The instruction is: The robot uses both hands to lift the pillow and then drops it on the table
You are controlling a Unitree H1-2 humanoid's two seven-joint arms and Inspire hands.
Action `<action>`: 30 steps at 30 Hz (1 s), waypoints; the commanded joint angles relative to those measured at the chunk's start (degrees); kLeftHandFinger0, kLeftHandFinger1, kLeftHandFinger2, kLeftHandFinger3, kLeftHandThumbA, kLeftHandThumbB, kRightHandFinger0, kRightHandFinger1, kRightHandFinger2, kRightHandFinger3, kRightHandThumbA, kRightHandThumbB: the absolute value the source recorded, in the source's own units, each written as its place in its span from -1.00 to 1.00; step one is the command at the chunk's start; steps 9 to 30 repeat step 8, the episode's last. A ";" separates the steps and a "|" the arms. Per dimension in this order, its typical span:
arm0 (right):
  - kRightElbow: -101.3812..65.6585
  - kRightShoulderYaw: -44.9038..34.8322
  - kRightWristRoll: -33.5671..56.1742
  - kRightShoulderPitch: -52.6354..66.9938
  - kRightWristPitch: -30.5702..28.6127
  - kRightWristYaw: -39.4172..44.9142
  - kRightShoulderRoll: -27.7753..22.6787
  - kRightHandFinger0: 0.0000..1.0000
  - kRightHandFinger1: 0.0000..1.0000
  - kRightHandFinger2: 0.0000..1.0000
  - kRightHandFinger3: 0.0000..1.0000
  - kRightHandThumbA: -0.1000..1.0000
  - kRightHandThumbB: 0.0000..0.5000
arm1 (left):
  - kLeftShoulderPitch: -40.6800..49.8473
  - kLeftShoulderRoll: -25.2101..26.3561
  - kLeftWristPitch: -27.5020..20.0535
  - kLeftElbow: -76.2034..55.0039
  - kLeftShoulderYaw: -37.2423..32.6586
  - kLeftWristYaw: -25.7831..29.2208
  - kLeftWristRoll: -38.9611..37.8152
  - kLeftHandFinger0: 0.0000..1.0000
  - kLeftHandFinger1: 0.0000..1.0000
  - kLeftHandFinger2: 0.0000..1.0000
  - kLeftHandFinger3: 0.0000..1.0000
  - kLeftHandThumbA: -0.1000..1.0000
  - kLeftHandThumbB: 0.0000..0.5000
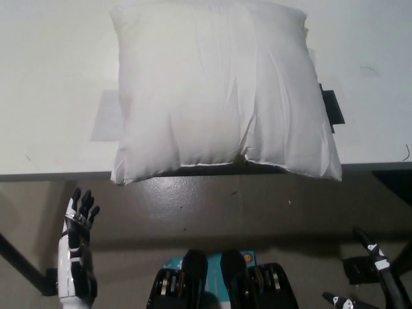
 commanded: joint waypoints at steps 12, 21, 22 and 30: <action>-0.97 0.51 0.20 -0.14 -3.07 0.83 -1.43 1.00 1.00 1.00 1.00 1.00 -0.45 | 0.72 -0.47 -2.53 -0.97 0.10 0.97 1.26 1.00 1.00 1.00 1.00 1.00 -1.00; -0.97 0.51 0.20 -0.14 -3.07 0.83 -1.43 1.00 1.00 1.00 1.00 1.00 -0.45 | 0.72 -0.47 -2.53 -0.97 0.10 0.97 1.26 1.00 1.00 1.00 1.00 1.00 -1.00; -0.97 0.51 0.20 -0.14 -3.07 0.83 -1.43 1.00 1.00 1.00 1.00 1.00 -0.45 | 0.72 -0.47 -2.53 -0.97 0.10 0.97 1.26 1.00 1.00 1.00 1.00 1.00 -1.00; -0.97 0.51 0.20 -0.14 -3.07 0.83 -1.43 1.00 1.00 1.00 1.00 1.00 -0.45 | 0.72 -0.47 -2.53 -0.97 0.10 0.97 1.26 1.00 1.00 1.00 1.00 1.00 -1.00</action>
